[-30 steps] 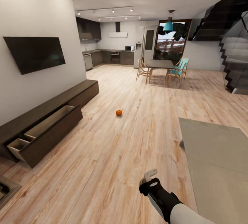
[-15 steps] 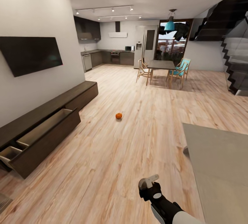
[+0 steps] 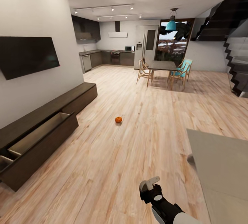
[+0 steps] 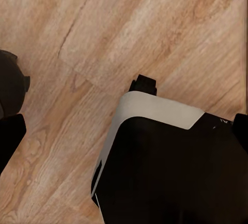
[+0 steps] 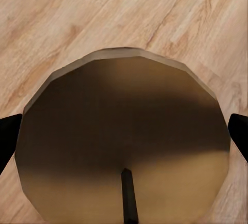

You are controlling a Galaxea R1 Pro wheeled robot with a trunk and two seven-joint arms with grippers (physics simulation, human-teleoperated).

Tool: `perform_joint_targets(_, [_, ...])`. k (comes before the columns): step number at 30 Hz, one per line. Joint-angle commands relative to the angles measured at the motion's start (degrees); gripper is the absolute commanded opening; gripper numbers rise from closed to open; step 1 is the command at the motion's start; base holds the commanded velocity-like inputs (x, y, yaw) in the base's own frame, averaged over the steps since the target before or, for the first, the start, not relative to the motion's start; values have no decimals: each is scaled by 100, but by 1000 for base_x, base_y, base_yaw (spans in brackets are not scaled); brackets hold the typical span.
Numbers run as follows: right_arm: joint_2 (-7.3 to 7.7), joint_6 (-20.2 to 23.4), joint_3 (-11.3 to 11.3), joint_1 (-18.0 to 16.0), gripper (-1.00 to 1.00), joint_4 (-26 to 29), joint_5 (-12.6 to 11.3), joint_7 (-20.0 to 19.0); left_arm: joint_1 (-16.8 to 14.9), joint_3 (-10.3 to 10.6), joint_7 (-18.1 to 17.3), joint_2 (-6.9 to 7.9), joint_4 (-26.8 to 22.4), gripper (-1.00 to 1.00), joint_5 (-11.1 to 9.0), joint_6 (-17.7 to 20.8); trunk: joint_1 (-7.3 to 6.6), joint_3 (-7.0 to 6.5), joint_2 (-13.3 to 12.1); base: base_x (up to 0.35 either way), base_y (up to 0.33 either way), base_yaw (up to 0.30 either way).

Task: Place each of the two pumpkins and all three candles from the living room inside a cabinet in the living room (use any cabinet), then make sure every cabinet is closed, and position the cauldron so it is next to a table in the living room.

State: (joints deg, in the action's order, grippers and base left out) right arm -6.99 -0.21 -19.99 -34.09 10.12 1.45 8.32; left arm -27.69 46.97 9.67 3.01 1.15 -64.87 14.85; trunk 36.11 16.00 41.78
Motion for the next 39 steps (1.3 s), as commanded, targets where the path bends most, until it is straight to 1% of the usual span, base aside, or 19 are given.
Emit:
perform_joint_targets(1, [3, 0, -5, -1, -100, -1, 8, 3, 0, 2, 0, -1, 0, 100, 0, 0, 0, 0, 0, 336, 0, 0])
perform_joint_targets(7, [26, -1, -5, -1, -100, -2, 5, 3, 0, 3, 0, -2, -1, 100, 0, 0, 0, 0, 0, 337, 0, 0])
perform_joint_targets(26, [22, -6, -12, -1, -100, 19, 22, 11, 0, -1, 0, -2, -1, 100, 0, 0, 0, 0, 0, 337, 0, 0])
perform_joint_targets(30, [22, -6, -13, -1, -100, 23, 22, 12, 0, 0, 0, -2, -1, 100, 0, 0, 0, 0, 0, 336, 0, 165])
perform_joint_targets(39, [22, -5, -13, -1, -100, 17, 22, 12, 0, 5, 0, -9, -1, 100, 0, 0, 0, 0, 0, 334, -50, 278])
